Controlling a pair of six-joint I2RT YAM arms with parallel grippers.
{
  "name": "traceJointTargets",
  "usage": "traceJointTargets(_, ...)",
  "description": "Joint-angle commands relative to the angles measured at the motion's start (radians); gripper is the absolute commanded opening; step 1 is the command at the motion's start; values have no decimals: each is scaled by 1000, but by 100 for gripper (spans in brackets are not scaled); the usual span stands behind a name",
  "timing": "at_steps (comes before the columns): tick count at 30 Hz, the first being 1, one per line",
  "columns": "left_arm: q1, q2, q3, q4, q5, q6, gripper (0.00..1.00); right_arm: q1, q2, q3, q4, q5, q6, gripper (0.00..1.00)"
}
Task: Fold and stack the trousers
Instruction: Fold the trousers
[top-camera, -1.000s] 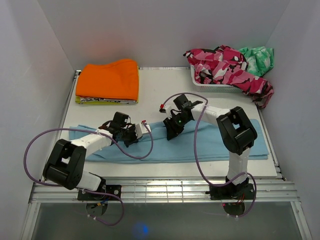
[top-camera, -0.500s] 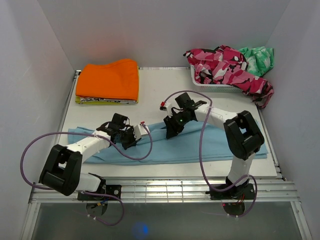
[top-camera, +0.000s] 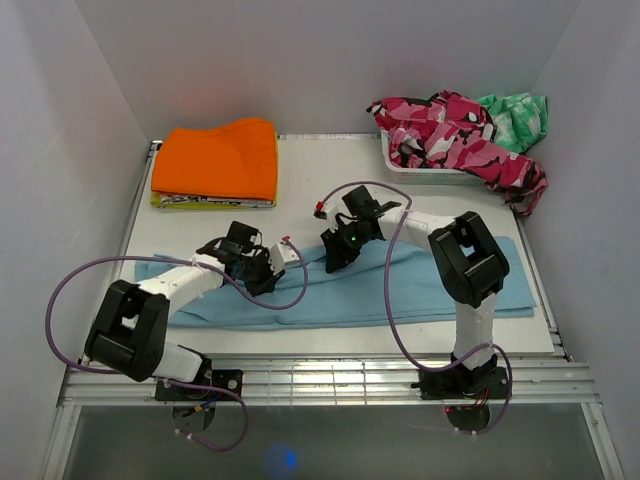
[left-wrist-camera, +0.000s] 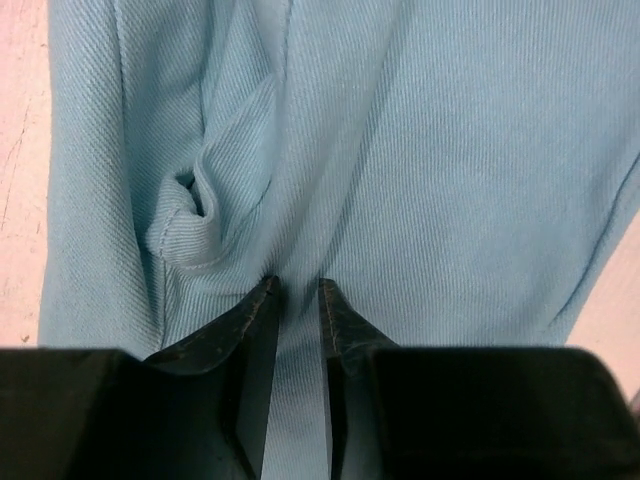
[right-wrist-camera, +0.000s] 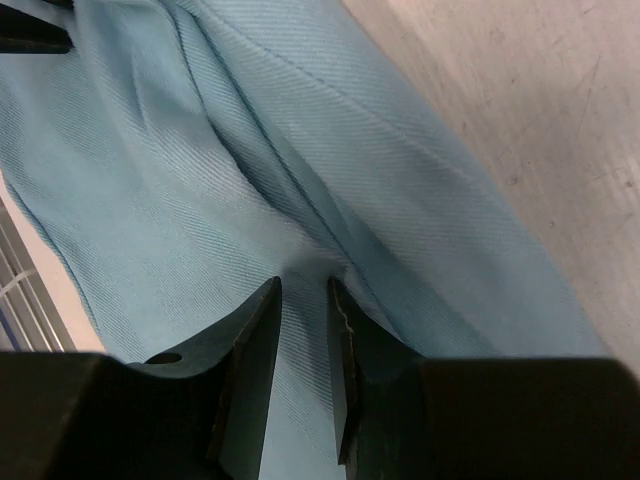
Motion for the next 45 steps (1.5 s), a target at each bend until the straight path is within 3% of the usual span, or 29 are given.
traceJointTargets(1, -3, -43, 70, -93, 26, -44, 34, 13, 16, 0, -28, 86, -35, 32)
traceJointTargets(6, -3, -95, 130, -103, -9, -90, 40, 15, 40, -17, -37, 97, -48, 32)
traceJointTargets(15, -3, 17, 243, -74, -31, -151, 43, 24, 20, -17, -37, 105, -57, 32)
traceJointTargets(28, -3, 153, 203, -25, -83, -148, 44, 28, 2, -34, -38, 100, -55, 33)
traceJointTargets(30, -3, 162, 196, -21, -82, -150, 41, 28, -6, -36, -45, 85, -54, 34)
traceJointTargets(34, -3, 164, 193, -23, -80, -155, 15, 28, -53, -37, -96, 74, -66, 40)
traceJointTargets(38, -3, 138, 200, -26, -88, -156, 1, 22, -162, -60, -152, 89, -107, 49)
traceJointTargets(45, 20, 106, 292, -71, -63, -210, 0, 19, -381, -227, -265, 158, -268, 47)
